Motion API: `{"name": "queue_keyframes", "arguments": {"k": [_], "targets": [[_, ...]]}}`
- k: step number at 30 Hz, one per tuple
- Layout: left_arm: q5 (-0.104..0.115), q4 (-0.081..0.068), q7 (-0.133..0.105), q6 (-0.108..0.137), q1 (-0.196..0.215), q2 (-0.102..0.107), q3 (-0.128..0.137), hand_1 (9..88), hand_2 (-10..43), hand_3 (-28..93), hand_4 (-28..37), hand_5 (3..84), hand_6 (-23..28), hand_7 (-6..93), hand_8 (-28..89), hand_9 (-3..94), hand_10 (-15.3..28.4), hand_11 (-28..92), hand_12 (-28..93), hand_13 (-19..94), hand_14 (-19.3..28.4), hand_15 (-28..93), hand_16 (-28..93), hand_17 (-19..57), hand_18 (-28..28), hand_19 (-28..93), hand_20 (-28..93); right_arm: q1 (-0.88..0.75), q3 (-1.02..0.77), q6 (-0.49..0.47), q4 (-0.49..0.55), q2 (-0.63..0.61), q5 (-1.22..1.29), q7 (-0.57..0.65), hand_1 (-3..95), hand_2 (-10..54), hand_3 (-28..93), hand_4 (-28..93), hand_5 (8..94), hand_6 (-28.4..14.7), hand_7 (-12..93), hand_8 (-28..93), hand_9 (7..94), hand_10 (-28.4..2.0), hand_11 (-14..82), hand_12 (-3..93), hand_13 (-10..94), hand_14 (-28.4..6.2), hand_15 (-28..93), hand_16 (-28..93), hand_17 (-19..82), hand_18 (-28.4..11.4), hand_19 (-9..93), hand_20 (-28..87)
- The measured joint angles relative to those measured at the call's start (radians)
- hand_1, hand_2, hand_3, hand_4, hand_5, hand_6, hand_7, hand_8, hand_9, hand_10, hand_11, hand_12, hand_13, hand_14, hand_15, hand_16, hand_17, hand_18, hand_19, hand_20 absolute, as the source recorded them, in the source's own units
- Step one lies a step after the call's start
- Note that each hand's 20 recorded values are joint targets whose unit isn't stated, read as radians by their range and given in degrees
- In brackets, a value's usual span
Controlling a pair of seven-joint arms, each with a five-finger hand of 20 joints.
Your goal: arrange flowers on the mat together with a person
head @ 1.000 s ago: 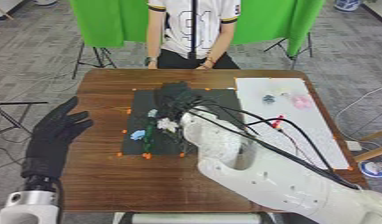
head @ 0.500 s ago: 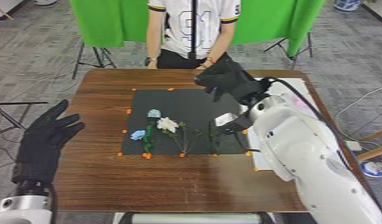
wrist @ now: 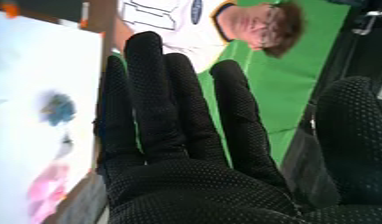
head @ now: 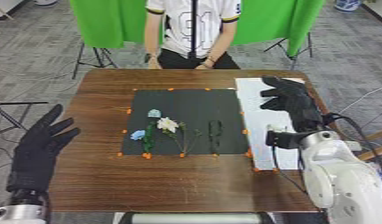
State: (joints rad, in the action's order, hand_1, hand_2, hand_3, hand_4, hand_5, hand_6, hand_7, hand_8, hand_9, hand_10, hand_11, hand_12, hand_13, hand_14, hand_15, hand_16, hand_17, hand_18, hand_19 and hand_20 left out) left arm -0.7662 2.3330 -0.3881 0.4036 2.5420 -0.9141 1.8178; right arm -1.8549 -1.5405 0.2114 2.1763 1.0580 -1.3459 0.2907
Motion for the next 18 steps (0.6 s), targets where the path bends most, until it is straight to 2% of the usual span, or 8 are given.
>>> {"name": "queue_keyframes", "arguments": {"k": [2, 5, 14, 18], "targets": [[0.000, 0.000, -0.007, 0.000, 0.000, 0.000, 0.000, 14.7, 5.1, 78, -28.3, 29.9, 4.3, 14.2, -11, 29.2, 17.1, 26, 11, 20, 24.5, 51, -9, -10.5, 23.0, 48, 9, -0.026, -0.031, -0.041, 0.000, 0.001, 0.043, -0.012, 19.1, 7.7, 69, -23, 50.2, -3.0, 11, -10, 51.1, -20.2, 18.0, 15.0, 46, -21.2, 60, 8, 14, -25.1, 65, 9], [-0.004, 0.001, -0.004, -0.003, -0.001, -0.001, 0.000, 14.8, 5.4, 77, -28.3, 29.9, 4.5, 14.3, -11, 29.6, 17.2, 26, 11, 21, 24.7, 51, -9, -10.2, 23.1, 49, 9, -0.042, -0.029, -0.038, 0.000, 0.001, 0.064, -0.021, 18.9, 7.9, 69, -24, 50.2, -3.0, 12, -10, 51.1, -20.3, 18.0, 15.1, 46, -21.2, 60, 8, 14, -25.2, 64, 10], [-0.011, 0.004, 0.031, -0.004, -0.012, -0.008, -0.006, 15.2, 5.8, 78, -28.3, 30.4, 5.3, 14.7, -11, 30.2, 18.0, 28, 11, 21, 25.1, 53, -10, -9.8, 23.3, 50, 10, -0.040, -0.004, -0.021, 0.003, 0.021, 0.081, -0.028, 18.4, 7.9, 71, -23, 50.4, -3.0, 12, -10, 51.9, -20.3, 18.4, 15.1, 46, -21.4, 60, 8, 14, -25.7, 64, 12], [-0.017, 0.008, 0.036, -0.005, -0.013, -0.009, -0.008, 15.3, 5.9, 78, -28.3, 30.5, 5.3, 14.8, -11, 30.1, 17.9, 28, 10, 21, 25.2, 53, -10, -9.7, 23.3, 50, 10, -0.036, -0.002, -0.021, 0.011, 0.024, 0.076, -0.031, 18.4, 7.8, 71, -23, 50.4, -2.9, 12, -10, 51.9, -20.3, 18.3, 15.0, 46, -21.5, 60, 8, 14, -25.8, 63, 12]]}}
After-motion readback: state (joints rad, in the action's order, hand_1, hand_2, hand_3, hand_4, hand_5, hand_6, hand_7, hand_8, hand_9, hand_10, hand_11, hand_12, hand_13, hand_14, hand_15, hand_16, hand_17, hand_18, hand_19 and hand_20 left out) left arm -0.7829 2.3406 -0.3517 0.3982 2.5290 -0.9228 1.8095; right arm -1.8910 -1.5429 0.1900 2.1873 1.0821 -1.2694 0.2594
